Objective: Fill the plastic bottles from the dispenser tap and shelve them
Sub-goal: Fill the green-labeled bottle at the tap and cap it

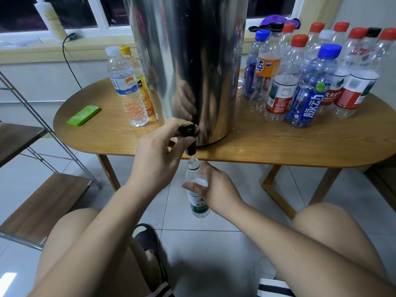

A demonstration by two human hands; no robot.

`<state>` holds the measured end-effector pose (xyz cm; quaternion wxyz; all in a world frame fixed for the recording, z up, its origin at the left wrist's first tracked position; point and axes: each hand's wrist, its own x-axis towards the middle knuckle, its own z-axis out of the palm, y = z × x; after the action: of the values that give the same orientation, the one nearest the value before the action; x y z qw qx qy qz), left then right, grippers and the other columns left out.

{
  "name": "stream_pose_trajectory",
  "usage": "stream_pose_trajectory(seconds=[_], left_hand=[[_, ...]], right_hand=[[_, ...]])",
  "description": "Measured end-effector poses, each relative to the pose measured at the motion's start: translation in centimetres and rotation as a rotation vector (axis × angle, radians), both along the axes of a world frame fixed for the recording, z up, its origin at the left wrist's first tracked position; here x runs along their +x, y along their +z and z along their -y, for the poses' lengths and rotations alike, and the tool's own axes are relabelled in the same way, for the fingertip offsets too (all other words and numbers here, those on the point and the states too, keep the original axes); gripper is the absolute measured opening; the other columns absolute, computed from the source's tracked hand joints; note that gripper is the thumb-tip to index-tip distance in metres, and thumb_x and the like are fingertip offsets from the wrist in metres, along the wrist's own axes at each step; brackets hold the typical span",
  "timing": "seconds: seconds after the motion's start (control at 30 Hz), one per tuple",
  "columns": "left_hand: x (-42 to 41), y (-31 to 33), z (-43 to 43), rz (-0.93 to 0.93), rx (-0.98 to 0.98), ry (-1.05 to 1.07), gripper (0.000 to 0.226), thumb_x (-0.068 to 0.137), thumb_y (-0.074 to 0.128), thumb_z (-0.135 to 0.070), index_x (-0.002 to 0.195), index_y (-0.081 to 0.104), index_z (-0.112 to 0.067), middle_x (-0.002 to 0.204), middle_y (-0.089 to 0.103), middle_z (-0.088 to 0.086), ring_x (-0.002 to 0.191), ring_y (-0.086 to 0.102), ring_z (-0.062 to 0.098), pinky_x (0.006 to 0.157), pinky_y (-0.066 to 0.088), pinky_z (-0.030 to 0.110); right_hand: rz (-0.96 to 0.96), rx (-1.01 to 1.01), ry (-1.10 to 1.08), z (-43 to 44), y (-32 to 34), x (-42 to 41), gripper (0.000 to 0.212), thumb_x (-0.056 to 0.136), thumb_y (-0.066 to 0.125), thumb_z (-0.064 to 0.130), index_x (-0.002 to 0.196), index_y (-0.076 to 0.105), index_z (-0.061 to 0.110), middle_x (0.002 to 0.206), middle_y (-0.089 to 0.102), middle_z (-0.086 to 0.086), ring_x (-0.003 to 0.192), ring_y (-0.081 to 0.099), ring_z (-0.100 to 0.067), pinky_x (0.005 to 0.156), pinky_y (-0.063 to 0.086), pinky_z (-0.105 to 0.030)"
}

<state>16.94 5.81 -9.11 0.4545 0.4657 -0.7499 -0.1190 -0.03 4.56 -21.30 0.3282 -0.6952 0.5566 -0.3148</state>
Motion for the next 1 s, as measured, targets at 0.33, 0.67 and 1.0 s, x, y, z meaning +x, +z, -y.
stream_pose_trajectory(seconds=[0.33, 0.67, 1.0], left_hand=[[0.07, -0.17, 0.1, 0.005, 0.01, 0.009, 0.021, 0.103, 0.074, -0.013, 0.123, 0.073, -0.02, 0.105, 0.079, -0.011, 0.101, 0.073, 0.012, 0.081, 0.058, 0.04], [0.05, -0.17, 0.12, -0.001, 0.007, 0.0, 0.021, 0.104, 0.074, -0.011, 0.122, 0.073, -0.02, 0.102, 0.079, -0.01, 0.1, 0.074, 0.012, 0.081, 0.057, 0.04], [-0.02, -0.11, 0.01, -0.019, 0.009, -0.007, 0.02, 0.103, 0.074, -0.01, 0.121, 0.074, -0.019, 0.099, 0.079, -0.009, 0.098, 0.074, 0.012, 0.081, 0.057, 0.038]], right_hand=[[-0.013, -0.001, 0.002, -0.07, 0.08, -0.05, 0.086, 0.076, 0.06, 0.089, 0.142, 0.055, 0.034, 0.133, 0.072, 0.01, 0.123, 0.066, -0.019, 0.1, 0.057, -0.046], [-0.023, 0.014, -0.003, -0.07, 0.15, 0.02, 0.087, 0.073, 0.057, 0.092, 0.137, 0.056, 0.032, 0.133, 0.072, 0.008, 0.124, 0.066, -0.02, 0.099, 0.057, -0.047], [-0.019, 0.012, -0.011, -0.1, 0.03, -0.03, 0.083, 0.074, 0.058, 0.09, 0.135, 0.058, 0.034, 0.13, 0.072, 0.009, 0.12, 0.067, -0.019, 0.097, 0.057, -0.045]])
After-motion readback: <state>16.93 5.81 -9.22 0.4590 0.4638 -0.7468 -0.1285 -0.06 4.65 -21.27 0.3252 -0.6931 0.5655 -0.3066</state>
